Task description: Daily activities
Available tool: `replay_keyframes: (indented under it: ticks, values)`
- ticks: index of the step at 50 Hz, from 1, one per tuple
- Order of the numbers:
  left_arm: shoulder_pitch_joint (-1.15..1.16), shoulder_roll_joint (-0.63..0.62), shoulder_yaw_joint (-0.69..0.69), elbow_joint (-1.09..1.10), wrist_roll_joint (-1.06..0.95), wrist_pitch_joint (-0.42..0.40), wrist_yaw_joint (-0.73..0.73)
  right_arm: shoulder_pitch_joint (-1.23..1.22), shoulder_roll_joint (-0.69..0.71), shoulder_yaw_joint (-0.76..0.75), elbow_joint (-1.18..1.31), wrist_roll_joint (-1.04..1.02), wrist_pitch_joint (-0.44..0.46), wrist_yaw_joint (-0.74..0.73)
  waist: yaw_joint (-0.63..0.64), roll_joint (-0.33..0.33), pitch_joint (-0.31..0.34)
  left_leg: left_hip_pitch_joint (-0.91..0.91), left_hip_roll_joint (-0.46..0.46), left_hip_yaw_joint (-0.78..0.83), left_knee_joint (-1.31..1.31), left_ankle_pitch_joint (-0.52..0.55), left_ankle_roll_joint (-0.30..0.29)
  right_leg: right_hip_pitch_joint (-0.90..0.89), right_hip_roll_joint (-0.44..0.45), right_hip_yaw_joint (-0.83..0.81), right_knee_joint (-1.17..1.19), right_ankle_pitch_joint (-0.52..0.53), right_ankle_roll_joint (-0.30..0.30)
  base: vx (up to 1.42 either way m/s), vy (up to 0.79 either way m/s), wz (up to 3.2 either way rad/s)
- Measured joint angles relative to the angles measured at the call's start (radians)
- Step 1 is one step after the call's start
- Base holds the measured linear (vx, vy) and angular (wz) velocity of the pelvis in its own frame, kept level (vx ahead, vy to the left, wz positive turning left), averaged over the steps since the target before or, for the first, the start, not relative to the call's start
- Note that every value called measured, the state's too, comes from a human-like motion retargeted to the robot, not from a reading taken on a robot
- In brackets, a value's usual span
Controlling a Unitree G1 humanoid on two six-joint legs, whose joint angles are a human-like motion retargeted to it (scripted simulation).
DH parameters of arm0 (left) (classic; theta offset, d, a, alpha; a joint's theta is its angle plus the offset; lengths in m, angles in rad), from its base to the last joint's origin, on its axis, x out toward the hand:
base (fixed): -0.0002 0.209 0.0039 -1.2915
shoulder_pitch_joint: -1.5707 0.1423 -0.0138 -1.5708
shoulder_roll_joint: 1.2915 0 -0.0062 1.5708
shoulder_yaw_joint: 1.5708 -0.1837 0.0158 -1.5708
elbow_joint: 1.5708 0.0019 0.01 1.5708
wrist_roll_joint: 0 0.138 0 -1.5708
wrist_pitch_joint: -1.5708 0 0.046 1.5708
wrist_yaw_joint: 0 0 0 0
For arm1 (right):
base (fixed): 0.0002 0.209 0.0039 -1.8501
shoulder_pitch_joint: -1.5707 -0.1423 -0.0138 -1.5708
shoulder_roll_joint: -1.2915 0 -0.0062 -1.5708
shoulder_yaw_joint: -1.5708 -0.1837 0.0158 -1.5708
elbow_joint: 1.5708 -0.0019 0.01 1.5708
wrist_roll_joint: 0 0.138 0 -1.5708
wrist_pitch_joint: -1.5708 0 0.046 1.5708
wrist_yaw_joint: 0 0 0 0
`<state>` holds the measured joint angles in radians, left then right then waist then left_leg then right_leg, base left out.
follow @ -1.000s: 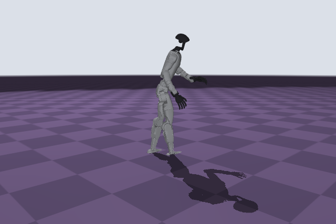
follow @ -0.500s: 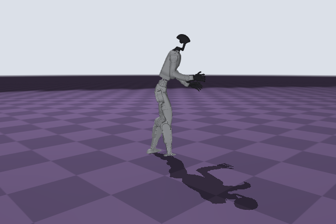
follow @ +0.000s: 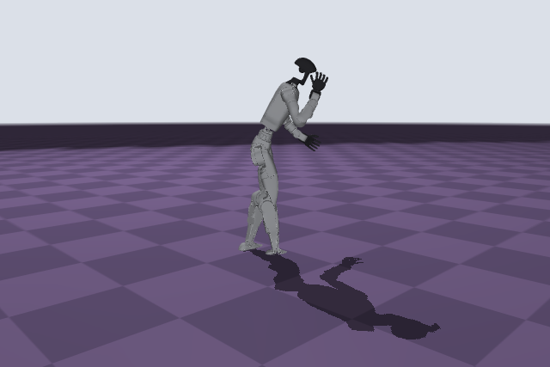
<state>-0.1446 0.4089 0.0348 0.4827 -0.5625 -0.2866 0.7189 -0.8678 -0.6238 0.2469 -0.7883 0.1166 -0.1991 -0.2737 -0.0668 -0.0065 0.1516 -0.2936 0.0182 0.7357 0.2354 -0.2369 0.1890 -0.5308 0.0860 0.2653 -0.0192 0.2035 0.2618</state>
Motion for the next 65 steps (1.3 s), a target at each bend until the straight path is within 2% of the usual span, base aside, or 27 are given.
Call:
replay_keyframes:
  ticks: [7,13,19,24,35,43,45,49,53,58,62,65]
  values:
    - [0.007,-0.045,-0.184,-0.186,0.226,0.048,-0.06,0.225,0.027,-0.006,0.184,0.005,0.003,-0.032,-0.013,0.004,-0.006,-0.016,0.021,-0.016,0.05,-0.03,-0.003,-0.016,0.003,-0.032,0.05,-0.046,0.0,0.0,0.0,0.0]
    - [-0.001,-0.076,-0.373,-0.303,0.43,0.093,-0.148,0.507,0.053,0.002,0.432,0.007,0.009,-0.023,-0.032,0.01,-0.046,-0.005,0.031,-0.042,0.062,-0.066,-0.02,-0.002,-0.001,-0.066,0.076,-0.093,0.0,-0.01,-0.01,0.19]
    - [-0.053,-0.105,-0.547,-0.324,0.515,0.108,-0.245,0.69,0.091,0.039,0.677,-0.003,0.013,0.002,-0.036,0.013,-0.089,0.03,0.02,-0.053,0.025,-0.072,-0.034,0.023,-0.016,-0.101,0.086,-0.119,0.0,0.0,0.0,0.0]
    - [-0.104,-0.092,-0.626,-0.322,0.568,0.101,-0.284,0.724,0.105,0.051,0.742,-0.042,0.002,0.006,-0.034,0.013,-0.101,0.045,0.013,-0.057,0.009,-0.069,-0.038,0.028,-0.037,-0.145,0.11,-0.143,0.0,-0.03,-0.01,0.02]
    - [-0.142,-0.084,-0.652,-0.364,0.641,0.102,-0.226,0.546,0.118,-0.002,0.552,-0.087,-0.038,-0.078,0.008,-0.001,-0.06,-0.008,0.035,-0.083,0.081,-0.071,-0.029,-0.003,-0.083,-0.237,0.176,-0.185,0.0,-0.02,-0.03,0.07]
    - [-0.083,-0.051,-0.584,-0.378,0.621,0.121,-0.207,0.411,0.101,-0.068,0.317,-0.096,-0.044,-0.066,0.047,-0.009,-0.038,-0.092,0.059,-0.174,0.151,-0.078,-0.057,-0.028,-0.072,-0.26,0.189,-0.166,0.0,-0.04,-0.08,0.05]
    - [-0.062,-0.04,-0.551,-0.38,0.619,0.13,-0.2,0.385,0.089,-0.091,0.265,-0.11,-0.041,-0.067,0.06,-0.01,-0.039,-0.129,0.051,-0.251,0.175,-0.101,-0.082,-0.034,-0.058,-0.252,0.198,-0.163,0.0,-0.03,-0.06,-0.49]
    - [-0.027,-0.03,-0.493,-0.38,0.624,0.154,-0.194,0.359,0.079,-0.138,0.184,-0.139,-0.027,-0.078,0.076,-0.002,-0.049,-0.221,0.018,-0.461,0.278,-0.214,-0.124,-0.041,-0.02,-0.234,0.238,-0.182,-0.006,0.0,-0.03,-0.51]
    - [-0.038,-0.019,-0.46,-0.388,0.657,0.177,-0.211,0.382,0.091,-0.168,0.175,-0.136,-0.02,-0.094,0.04,0.015,-0.073,-0.237,0.047,-0.47,0.406,-0.296,-0.116,-0.037,-0.006,-0.254,0.3,-0.243,-0.032,0.02,0.01,0.15]
    - [-0.133,-0.017,-0.493,-0.422,0.731,0.195,-0.257,0.542,0.124,-0.147,0.382,-0.069,0.002,-0.101,-0.032,0.05,-0.105,-0.206,0.087,-0.44,0.489,-0.371,-0.11,-0.007,-0.01,-0.299,0.385,-0.351,-0.072,0.05,0.06,0.51]
    - [-0.267,-0.026,-0.57,-0.435,0.765,0.201,-0.261,0.663,0.134,-0.079,0.794,0.014,0.029,-0.088,-0.062,0.076,-0.127,-0.157,0.09,-0.452,0.491,-0.417,-0.106,0.043,-0.023,-0.334,0.45,-0.453,-0.096,0.03,0.08,0.59]
    - [-0.36,-0.034,-0.617,-0.448,0.779,0.199,-0.253,0.685,0.155,-0.018,1.075,0.048,0.041,-0.049,-0.083,0.094,-0.14,-0.127,0.081,-0.469,0.468,-0.42,-0.105,0.08,-0.024,-0.304,0.539,-0.593,-0.125,0.02,0.07,0.54]
